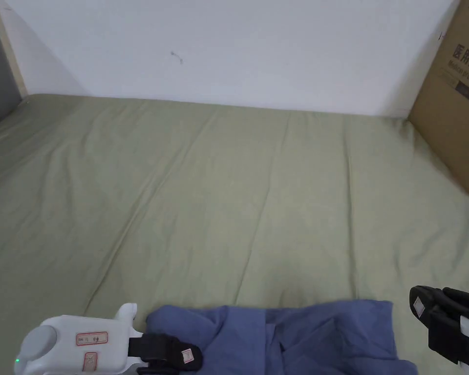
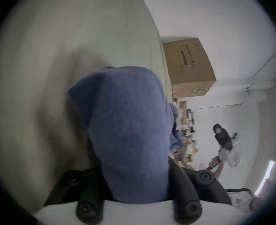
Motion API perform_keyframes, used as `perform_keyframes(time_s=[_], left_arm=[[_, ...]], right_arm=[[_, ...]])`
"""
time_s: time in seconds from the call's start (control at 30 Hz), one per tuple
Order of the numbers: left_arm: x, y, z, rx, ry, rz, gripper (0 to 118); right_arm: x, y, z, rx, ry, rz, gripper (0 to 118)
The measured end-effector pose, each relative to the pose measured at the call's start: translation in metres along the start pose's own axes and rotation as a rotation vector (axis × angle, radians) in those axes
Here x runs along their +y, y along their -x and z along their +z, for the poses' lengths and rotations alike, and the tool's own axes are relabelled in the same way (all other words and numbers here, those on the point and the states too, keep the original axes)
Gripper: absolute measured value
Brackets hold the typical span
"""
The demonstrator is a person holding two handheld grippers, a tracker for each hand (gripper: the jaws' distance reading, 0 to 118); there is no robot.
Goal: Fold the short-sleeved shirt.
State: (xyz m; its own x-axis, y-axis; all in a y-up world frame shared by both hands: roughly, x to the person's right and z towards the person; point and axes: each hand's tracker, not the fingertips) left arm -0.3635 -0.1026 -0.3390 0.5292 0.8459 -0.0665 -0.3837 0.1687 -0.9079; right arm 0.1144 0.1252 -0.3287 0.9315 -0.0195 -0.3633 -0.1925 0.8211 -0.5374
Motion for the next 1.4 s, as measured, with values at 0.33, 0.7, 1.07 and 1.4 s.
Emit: perform_keyframes(time_s=[0.33, 0.7, 1.07, 1.4], left_arm=[[-0.015, -0.102, 0.108, 0.831, -0.159, -0.2, 11], [-0.002, -0.193, -0.024, 0.487, -0.066, -0.11, 11], [0.002, -0.199, -0.108, 0.067, 0.017, 0.031, 113], [-0.003, -0.238, -0.048, 0.327, -0.133, -0.37, 56]], right_arm=[[-0.008, -0.004, 0.002, 0.058, -0.019, -0.043, 0], [-0.018, -0.022, 0.025, 0.077, -0.033, -0.089, 0], [-0.028, -0.05, 0.035, 0.054, -0.023, -0.176, 0], [-0.024, -0.046, 0.037, 0.057, -0.056, -0.133, 0]])
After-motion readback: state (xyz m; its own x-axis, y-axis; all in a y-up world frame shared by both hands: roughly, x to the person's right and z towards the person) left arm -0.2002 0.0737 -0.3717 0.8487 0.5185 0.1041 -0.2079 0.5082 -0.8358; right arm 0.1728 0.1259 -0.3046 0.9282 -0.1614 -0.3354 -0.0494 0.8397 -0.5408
